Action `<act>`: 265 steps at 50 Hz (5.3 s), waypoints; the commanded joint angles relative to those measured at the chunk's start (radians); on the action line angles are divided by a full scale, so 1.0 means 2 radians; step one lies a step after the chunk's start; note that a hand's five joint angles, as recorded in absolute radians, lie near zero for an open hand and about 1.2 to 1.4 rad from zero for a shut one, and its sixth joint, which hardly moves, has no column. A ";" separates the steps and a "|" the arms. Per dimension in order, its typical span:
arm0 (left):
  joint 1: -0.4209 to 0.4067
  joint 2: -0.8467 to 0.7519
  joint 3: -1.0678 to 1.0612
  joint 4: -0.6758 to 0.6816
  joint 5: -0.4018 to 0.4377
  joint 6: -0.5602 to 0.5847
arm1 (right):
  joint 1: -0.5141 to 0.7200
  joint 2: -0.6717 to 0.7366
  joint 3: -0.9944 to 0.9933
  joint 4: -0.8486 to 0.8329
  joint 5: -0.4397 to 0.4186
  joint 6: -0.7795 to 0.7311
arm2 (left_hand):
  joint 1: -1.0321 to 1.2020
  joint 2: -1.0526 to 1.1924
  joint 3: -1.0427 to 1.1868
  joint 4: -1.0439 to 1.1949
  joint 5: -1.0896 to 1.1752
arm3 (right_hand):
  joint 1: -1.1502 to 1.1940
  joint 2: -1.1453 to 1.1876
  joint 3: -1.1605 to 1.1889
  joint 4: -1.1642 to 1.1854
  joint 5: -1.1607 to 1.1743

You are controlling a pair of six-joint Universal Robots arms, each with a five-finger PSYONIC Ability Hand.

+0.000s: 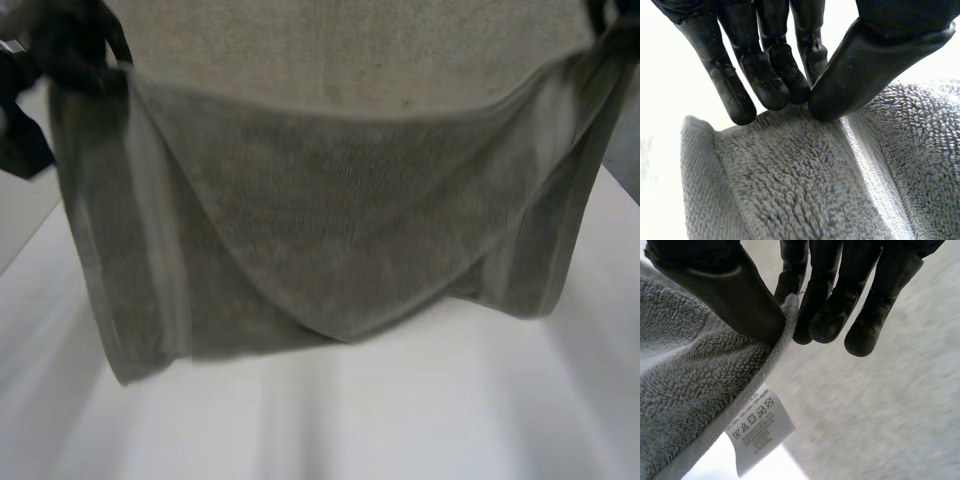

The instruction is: Fold the towel.

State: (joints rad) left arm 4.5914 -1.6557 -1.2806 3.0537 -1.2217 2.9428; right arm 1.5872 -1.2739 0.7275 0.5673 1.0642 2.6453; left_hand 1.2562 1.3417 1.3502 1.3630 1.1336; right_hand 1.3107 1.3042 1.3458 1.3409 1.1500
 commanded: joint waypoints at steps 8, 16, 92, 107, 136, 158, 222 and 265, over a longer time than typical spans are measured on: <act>-0.005 -0.234 0.171 0.003 -0.023 0.049 | 0.091 0.182 -0.100 -0.096 0.101 -0.071 | 0.070 0.027 0.023 0.017 0.044 | 0.043 0.046 0.025 0.028 0.036; -0.018 -0.254 0.360 0.043 -0.078 0.043 | 0.115 0.210 -0.249 -0.234 0.150 0.015 | 0.070 0.027 0.023 0.017 0.044 | 0.043 0.046 0.025 0.028 0.036; 0.029 -0.191 -0.200 0.184 -0.003 0.111 | 0.054 0.150 0.409 -0.425 0.037 -0.097 | 0.070 0.027 0.023 0.017 0.044 | -0.428 -0.425 -0.445 -0.443 -0.435; 0.026 -0.211 -0.134 0.178 -0.010 0.096 | 0.034 0.171 0.360 -0.314 0.033 -0.102 | 0.070 0.027 0.023 0.017 0.044 | -0.463 -0.460 -0.481 -0.478 -0.470; 0.023 -0.228 -0.114 0.179 -0.010 0.069 | 0.039 0.220 0.325 -0.350 0.058 -0.095 | 0.070 0.027 0.023 0.017 0.044 | -0.401 -0.398 -0.419 -0.417 -0.408; 0.023 -0.229 -0.114 0.178 -0.010 0.069 | 0.048 0.235 0.287 -0.349 0.063 -0.095 | 0.070 0.027 0.023 0.017 0.044 | -0.401 -0.398 -0.419 -0.417 -0.408; 0.017 -0.059 -0.152 0.078 -0.004 0.067 | -0.040 -0.012 0.283 -0.189 -0.002 0.019 | 0.070 0.027 0.023 0.017 0.044 | 0.043 0.046 0.025 0.028 0.036; -0.018 -0.398 0.176 0.105 0.015 0.076 | 0.046 0.318 -0.028 -0.185 0.118 -0.043 | 0.070 0.027 0.023 0.017 0.044 | 0.043 0.046 0.025 0.028 0.036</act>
State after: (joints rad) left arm 4.5747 -2.3114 -1.1104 3.2659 -1.1702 3.0933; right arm 1.6290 -0.7861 0.8159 0.2039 1.1972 2.5524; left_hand 1.2563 1.3436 1.3503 1.3633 1.1327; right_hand 1.3201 1.3186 1.3459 1.3412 1.1594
